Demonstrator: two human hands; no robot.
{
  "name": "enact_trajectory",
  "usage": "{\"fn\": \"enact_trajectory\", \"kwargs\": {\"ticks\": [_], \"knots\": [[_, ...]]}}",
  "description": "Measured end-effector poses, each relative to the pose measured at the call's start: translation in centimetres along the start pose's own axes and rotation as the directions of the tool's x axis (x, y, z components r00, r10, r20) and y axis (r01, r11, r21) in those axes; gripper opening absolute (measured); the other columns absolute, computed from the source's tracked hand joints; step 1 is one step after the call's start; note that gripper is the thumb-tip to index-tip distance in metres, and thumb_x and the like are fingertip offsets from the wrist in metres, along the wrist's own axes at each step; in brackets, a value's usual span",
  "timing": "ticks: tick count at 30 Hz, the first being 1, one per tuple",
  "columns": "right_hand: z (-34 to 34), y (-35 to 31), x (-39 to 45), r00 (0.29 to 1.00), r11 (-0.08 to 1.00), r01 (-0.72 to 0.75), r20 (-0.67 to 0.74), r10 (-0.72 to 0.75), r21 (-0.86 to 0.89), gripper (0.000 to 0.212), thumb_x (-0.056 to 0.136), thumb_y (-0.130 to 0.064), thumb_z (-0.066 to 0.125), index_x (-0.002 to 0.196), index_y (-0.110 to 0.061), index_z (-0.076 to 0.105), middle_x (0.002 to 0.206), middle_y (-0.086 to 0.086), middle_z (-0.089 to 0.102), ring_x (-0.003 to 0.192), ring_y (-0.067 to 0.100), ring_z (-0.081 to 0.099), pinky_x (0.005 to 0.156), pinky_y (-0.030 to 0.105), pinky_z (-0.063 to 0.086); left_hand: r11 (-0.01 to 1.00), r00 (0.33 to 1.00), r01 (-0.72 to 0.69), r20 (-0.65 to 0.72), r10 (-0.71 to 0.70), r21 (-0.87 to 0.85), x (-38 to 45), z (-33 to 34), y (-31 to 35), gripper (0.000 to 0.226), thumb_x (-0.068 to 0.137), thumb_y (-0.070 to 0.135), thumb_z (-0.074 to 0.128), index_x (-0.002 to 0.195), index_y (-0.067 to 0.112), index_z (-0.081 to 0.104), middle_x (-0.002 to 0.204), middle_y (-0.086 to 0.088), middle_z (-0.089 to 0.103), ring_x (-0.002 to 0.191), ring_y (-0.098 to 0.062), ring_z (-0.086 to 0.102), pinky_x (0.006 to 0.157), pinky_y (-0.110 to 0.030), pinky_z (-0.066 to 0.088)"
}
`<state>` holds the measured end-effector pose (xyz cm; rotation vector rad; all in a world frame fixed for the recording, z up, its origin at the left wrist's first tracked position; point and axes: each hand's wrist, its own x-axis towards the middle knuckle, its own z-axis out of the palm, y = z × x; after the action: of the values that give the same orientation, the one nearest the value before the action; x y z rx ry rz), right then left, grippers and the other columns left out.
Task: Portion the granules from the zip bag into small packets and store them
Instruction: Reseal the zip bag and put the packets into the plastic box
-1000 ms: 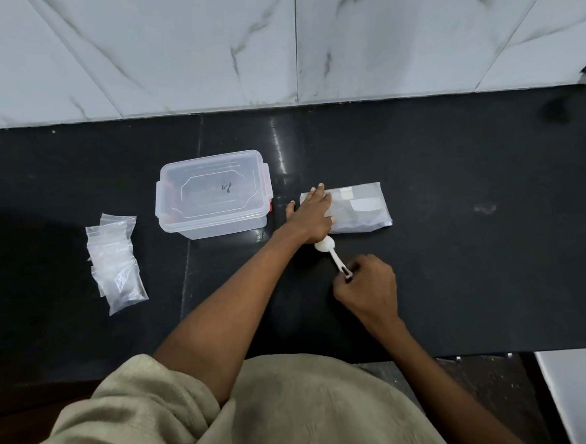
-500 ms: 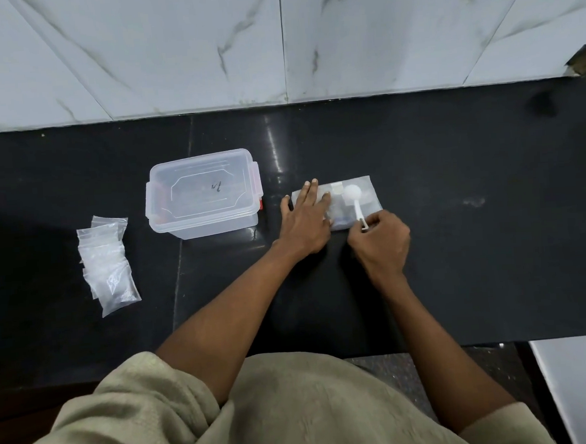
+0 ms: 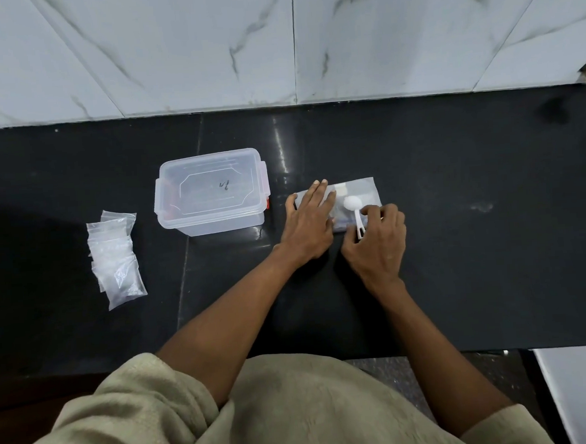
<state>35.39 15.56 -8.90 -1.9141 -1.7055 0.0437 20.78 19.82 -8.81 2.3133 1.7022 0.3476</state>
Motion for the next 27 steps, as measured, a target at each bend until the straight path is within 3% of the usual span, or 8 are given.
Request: {"fn": "enact_trajectory", "kwargs": {"ticks": [2, 4, 8, 12, 15, 19, 23, 27], "knots": [[0.5, 0.1, -0.1, 0.999, 1.000, -0.006, 0.042, 0.007, -0.029, 0.026, 0.078, -0.022, 0.068, 0.096, -0.007, 0.060, 0.095, 0.012, 0.053, 0.085, 0.029, 0.050, 0.068, 0.038, 0.042, 0.999, 0.997, -0.038, -0.068, 0.037, -0.009, -0.3, -0.1, 0.2, 0.051, 0.089, 0.015, 0.061, 0.139, 0.008, 0.055, 0.153, -0.013, 0.047, 0.146, -0.028, 0.039, 0.117, -0.054, 0.020], [0.9, 0.3, -0.3, 0.996, 0.998, -0.027, 0.088, 0.031, -0.052, 0.024, 0.078, -0.021, 0.070, 0.095, -0.007, 0.061, 0.095, 0.013, 0.054, 0.087, 0.030, 0.051, 0.069, 0.040, 0.043, 0.998, 0.996, -0.066, -0.053, 0.066, 0.019, -0.7, -0.1, 0.3, 0.045, 0.085, 0.012, 0.062, 0.130, 0.009, 0.061, 0.146, -0.012, 0.054, 0.139, -0.028, 0.046, 0.115, -0.053, 0.022], [1.0, 0.4, -0.6, 0.990, 0.996, -0.038, 0.133, 0.048, -0.076, 0.026, 0.080, -0.024, 0.069, 0.098, -0.008, 0.060, 0.097, 0.013, 0.055, 0.090, 0.031, 0.052, 0.071, 0.041, 0.044, 0.995, 0.995, -0.061, 0.087, 0.054, 0.079, -1.3, 0.1, 0.4, 0.052, 0.095, 0.021, 0.054, 0.146, 0.016, 0.049, 0.161, -0.007, 0.036, 0.151, -0.022, 0.028, 0.120, -0.053, 0.011], [0.6, -0.3, -0.6, 0.995, 0.997, -0.045, 0.090, 0.051, -0.068, 0.026, 0.078, -0.024, 0.068, 0.097, -0.008, 0.059, 0.097, 0.013, 0.054, 0.088, 0.030, 0.051, 0.071, 0.041, 0.045, 0.997, 0.996, -0.053, 0.078, 0.049, 0.050, -1.9, -0.6, 0.3, 0.054, 0.098, 0.022, 0.052, 0.151, 0.016, 0.043, 0.165, -0.008, 0.030, 0.154, -0.022, 0.023, 0.121, -0.053, 0.011], [0.3, -1.6, -0.5, 0.999, 1.000, -0.020, 0.035, 0.021, -0.023, 0.029, 0.076, -0.022, 0.067, 0.100, -0.007, 0.061, 0.099, 0.012, 0.055, 0.089, 0.028, 0.051, 0.073, 0.040, 0.047, 0.998, 0.997, -0.067, -0.031, 0.067, -0.016, -2.7, -1.7, 0.0, 0.052, 0.091, 0.011, 0.058, 0.142, 0.010, 0.055, 0.155, -0.013, 0.046, 0.146, -0.028, 0.039, 0.117, -0.050, 0.022], [0.2, -5.1, -0.2, 0.998, 0.994, 0.054, 0.014, -0.056, 0.092, 0.033, 0.075, -0.017, 0.072, 0.105, -0.006, 0.065, 0.102, 0.013, 0.059, 0.095, 0.030, 0.055, 0.080, 0.041, 0.047, 0.980, 0.962, -0.092, -0.271, 0.041, -0.176, -4.2, -3.7, -1.5, 0.041, 0.086, 0.012, 0.044, 0.118, 0.002, 0.068, 0.118, -0.012, 0.068, 0.112, -0.031, 0.060, 0.092, -0.043, 0.052], [0.2, -9.7, 0.0, 0.993, 0.956, 0.121, -0.016, -0.121, 0.268, 0.028, 0.078, -0.015, 0.067, 0.105, -0.007, 0.065, 0.104, 0.012, 0.060, 0.097, 0.028, 0.055, 0.081, 0.039, 0.046, 0.959, 0.896, -0.120, -0.445, -0.008, -0.258, -6.5, -5.6, -3.6, 0.030, 0.087, 0.002, 0.053, 0.112, 0.001, 0.070, 0.106, -0.011, 0.070, 0.101, -0.027, 0.062, 0.089, -0.036, 0.052], [0.6, -14.9, 0.3, 0.989, 0.920, 0.123, 0.031, -0.145, 0.372, 0.029, 0.084, -0.017, 0.066, 0.111, -0.007, 0.063, 0.110, 0.010, 0.056, 0.102, 0.024, 0.053, 0.084, 0.034, 0.046, 0.942, 0.788, -0.082, -0.600, -0.139, -0.326, -9.4, -7.8, -7.1, 0.034, 0.079, -0.011, 0.053, 0.105, 0.002, 0.070, 0.101, -0.008, 0.070, 0.095, -0.025, 0.063, 0.084, -0.034, 0.052]]}}
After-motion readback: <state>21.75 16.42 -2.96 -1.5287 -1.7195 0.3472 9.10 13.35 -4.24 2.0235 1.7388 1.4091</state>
